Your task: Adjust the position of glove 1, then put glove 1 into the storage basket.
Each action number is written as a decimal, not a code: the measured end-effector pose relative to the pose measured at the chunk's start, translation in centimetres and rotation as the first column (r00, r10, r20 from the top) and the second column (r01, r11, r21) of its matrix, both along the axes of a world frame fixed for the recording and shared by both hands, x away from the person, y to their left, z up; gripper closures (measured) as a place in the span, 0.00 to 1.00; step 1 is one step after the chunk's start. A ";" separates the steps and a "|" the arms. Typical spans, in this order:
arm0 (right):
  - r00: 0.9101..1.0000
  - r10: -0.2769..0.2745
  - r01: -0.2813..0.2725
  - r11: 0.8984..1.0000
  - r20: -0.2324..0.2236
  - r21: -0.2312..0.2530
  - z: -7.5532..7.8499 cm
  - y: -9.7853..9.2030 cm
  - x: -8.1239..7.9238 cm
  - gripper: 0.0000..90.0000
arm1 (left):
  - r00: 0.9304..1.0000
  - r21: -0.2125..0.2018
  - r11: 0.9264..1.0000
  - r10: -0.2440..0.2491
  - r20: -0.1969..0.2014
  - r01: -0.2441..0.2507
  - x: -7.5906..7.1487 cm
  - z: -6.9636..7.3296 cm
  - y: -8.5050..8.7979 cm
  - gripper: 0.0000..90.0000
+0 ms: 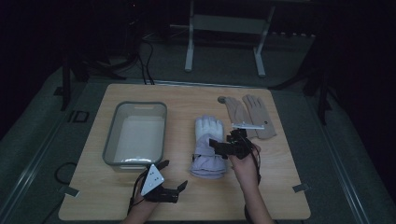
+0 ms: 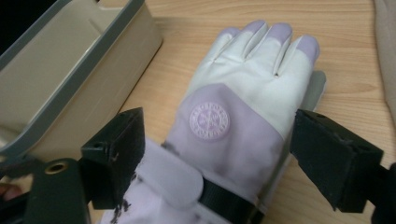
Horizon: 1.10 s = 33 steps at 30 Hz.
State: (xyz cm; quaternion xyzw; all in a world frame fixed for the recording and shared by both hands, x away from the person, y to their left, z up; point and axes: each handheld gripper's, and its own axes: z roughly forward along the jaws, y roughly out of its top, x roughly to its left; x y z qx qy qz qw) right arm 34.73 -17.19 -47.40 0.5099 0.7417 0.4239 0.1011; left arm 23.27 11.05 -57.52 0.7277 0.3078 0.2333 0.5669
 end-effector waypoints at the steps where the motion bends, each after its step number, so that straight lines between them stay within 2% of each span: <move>1: 1.000 0.024 -0.024 1.000 -0.002 0.005 0.1 -0.3 -0.1 0.19 | 1.000 0.010 1.000 0.006 -0.002 -0.006 0.0 0.1 0.0 0.03; 4: 0.997 0.074 -0.075 0.997 0.008 0.021 0.2 -1.2 -0.4 0.17 | 1.000 0.009 1.000 0.012 -0.005 -0.012 -0.1 0.4 -0.1 0.03; 8: 0.992 0.104 -0.104 0.995 0.068 -0.004 0.3 -2.4 -1.0 0.18 | 1.000 0.001 1.000 0.018 -0.004 -0.018 -0.1 1.2 0.0 0.03; 12: 0.982 0.135 -0.129 0.990 0.130 -0.053 0.6 -3.5 -1.4 0.19 | 0.998 -0.039 0.999 -0.016 -0.065 0.014 0.2 3.3 -0.4 0.03; 14: 0.981 0.151 -0.148 0.988 0.120 -0.033 0.9 -4.0 -1.4 0.19 | 0.997 -0.049 0.999 -0.022 -0.079 0.019 0.3 3.9 -0.6 0.03; 15: 0.982 0.151 -0.148 0.988 0.118 -0.035 1.1 -4.3 -1.4 0.19 | 0.995 -0.055 0.998 -0.024 -0.102 0.019 0.6 5.2 -1.0 0.03; 17: 0.982 0.151 -0.148 0.988 0.114 -0.030 1.3 -4.5 -1.4 0.19 | 0.994 -0.047 0.999 -0.028 -0.106 0.023 0.7 5.6 -1.2 0.03; 18: 0.984 0.144 -0.144 0.990 0.109 -0.005 1.7 -4.8 -1.2 0.18 | 0.993 -0.019 1.000 -0.025 -0.115 0.023 0.9 6.7 -1.9 0.03; 19: 0.982 0.154 -0.155 0.988 0.112 0.000 1.9 -4.9 -1.1 0.18 | 0.993 -0.019 1.000 -0.025 -0.115 0.023 0.9 6.7 -1.9 0.03; 22: 0.978 0.180 -0.183 0.983 0.106 0.015 2.5 -4.7 -0.6 0.18 | 0.986 0.008 1.000 -0.028 -0.165 0.030 2.0 8.4 -3.4 0.03; 23: 0.978 0.180 -0.183 0.983 0.106 0.015 2.5 -4.7 -0.6 0.18 | 0.986 0.008 1.000 -0.028 -0.165 0.030 2.0 8.4 -3.4 0.04; 24: 0.978 0.180 -0.182 0.983 0.103 0.008 2.9 -4.3 -0.1 0.17 | 0.981 0.025 1.000 -0.011 -0.191 0.016 2.8 8.7 -4.2 0.06; 25: 0.978 0.180 -0.182 0.983 0.103 0.008 2.9 -4.3 -0.1 0.17 | 0.981 0.025 1.000 -0.011 -0.191 0.016 2.8 8.7 -4.2 0.06; 26: 0.979 0.179 -0.181 0.983 0.101 0.011 3.0 -4.2 0.1 0.17 | 0.977 0.030 1.000 0.001 -0.214 0.005 3.5 8.7 -4.6 0.06; 27: 0.981 0.167 -0.168 0.986 0.094 0.006 3.2 -3.7 0.7 0.16 | 0.971 0.018 1.000 0.001 -0.241 0.003 4.2 8.7 -5.0 0.06; 28: 0.983 0.160 -0.159 0.987 0.092 -0.012 3.2 -3.5 0.8 0.14 | 0.970 0.035 0.999 0.013 -0.242 -0.005 4.5 8.7 -5.2 0.06; 29: 0.983 0.160 -0.159 0.987 0.092 -0.012 3.2 -3.5 0.8 0.14 | 0.970 0.035 0.999 0.013 -0.242 -0.005 4.5 8.7 -5.2 0.07; 30: 0.984 0.158 -0.156 0.987 0.084 -0.028 3.1 -3.2 1.1 0.14 | 0.969 0.046 0.999 0.012 -0.247 -0.001 4.9 8.4 -5.5 0.07; 33: 0.988 0.149 -0.148 0.989 0.038 -0.029 1.9 -2.4 1.9 0.12 | 0.961 0.075 0.997 0.015 -0.278 0.006 5.6 7.8 -6.0 0.09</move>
